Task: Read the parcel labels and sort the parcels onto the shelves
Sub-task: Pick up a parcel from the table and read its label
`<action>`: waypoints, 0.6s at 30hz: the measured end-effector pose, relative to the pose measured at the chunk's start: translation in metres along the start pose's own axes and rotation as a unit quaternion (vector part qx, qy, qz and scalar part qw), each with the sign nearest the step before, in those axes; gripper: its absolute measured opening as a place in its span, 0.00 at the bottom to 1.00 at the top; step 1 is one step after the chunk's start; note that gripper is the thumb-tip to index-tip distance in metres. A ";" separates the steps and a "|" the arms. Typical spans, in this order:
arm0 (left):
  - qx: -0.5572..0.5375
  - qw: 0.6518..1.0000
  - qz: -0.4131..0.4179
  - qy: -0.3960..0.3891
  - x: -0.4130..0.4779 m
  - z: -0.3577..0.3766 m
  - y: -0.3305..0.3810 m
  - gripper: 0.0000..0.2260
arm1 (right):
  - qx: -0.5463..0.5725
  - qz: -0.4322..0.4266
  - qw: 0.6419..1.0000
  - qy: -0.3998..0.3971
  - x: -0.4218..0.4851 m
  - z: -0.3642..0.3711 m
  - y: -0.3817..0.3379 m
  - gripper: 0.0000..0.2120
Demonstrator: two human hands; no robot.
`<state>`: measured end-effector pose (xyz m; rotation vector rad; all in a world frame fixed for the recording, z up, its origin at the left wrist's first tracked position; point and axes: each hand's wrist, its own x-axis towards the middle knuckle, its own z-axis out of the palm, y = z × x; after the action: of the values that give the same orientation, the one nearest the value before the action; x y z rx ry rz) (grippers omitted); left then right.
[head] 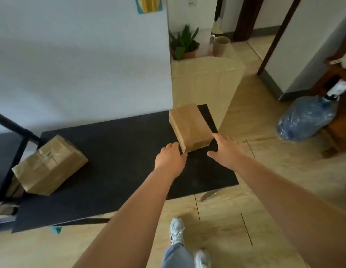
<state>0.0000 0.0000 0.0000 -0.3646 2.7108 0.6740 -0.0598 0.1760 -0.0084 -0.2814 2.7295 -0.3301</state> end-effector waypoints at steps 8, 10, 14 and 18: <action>-0.025 0.998 -0.009 -0.052 0.056 0.018 -0.011 0.24 | 0.046 0.064 0.997 0.001 0.047 0.010 -0.008 0.35; -0.025 0.998 -0.017 -0.061 0.061 0.024 -0.010 0.26 | 0.050 0.076 0.996 -0.006 0.054 0.014 -0.007 0.35; -0.052 0.996 -0.048 -0.049 0.067 0.031 -0.007 0.23 | 0.105 0.094 0.990 -0.007 0.064 0.017 -0.007 0.32; -0.107 0.989 -0.104 -0.016 0.065 0.031 0.000 0.20 | 0.140 0.087 0.986 0.001 0.069 0.016 -0.010 0.30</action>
<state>-0.0514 0.0042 -0.0497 -0.6726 2.5284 0.9010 -0.1143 0.1474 -0.0441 0.0333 2.6403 -0.6551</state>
